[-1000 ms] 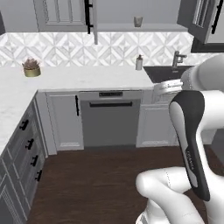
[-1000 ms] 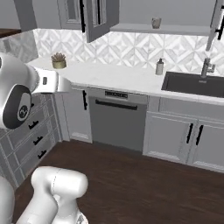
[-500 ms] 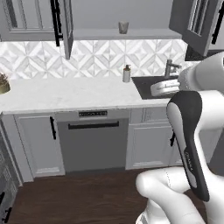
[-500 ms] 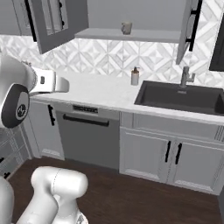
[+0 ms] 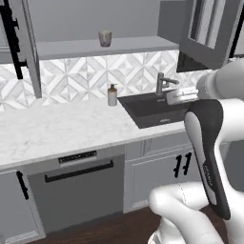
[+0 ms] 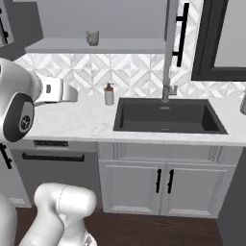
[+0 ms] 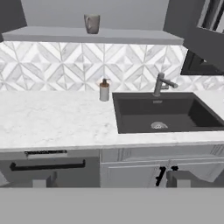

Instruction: Gather all objects into one cabinet and sort the glasses and bowls to opposite sides.

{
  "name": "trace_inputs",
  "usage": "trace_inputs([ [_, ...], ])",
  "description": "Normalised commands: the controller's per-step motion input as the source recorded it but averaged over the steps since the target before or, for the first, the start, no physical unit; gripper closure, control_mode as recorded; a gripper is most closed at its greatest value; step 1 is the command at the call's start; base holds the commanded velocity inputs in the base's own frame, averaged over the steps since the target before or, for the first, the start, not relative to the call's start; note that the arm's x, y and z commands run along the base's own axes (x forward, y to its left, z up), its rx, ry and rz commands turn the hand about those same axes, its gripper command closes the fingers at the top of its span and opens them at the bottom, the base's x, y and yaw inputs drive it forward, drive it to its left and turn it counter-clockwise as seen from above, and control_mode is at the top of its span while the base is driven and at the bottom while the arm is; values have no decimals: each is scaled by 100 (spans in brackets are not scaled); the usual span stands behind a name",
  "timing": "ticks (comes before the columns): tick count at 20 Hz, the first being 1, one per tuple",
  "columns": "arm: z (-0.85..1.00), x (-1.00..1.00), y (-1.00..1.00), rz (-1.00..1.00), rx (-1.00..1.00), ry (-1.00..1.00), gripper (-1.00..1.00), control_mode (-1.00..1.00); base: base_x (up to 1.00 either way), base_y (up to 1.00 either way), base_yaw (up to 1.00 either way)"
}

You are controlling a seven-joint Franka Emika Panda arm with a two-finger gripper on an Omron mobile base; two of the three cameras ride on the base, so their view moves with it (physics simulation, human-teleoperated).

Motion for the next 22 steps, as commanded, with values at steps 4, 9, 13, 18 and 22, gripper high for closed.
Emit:
trace_inputs([
  [4,0,0,0,0,0,0,-100,100,100,40,12],
  [9,0,0,0,0,0,0,-100,100,100,17,21],
  [13,0,0,0,0,0,0,-100,100,100,1,20],
  [18,0,0,0,0,1,0,-100,-100,43,0,8],
  [22,25,13,-29,0,11,-12,-100,-100,0,0,0],
])
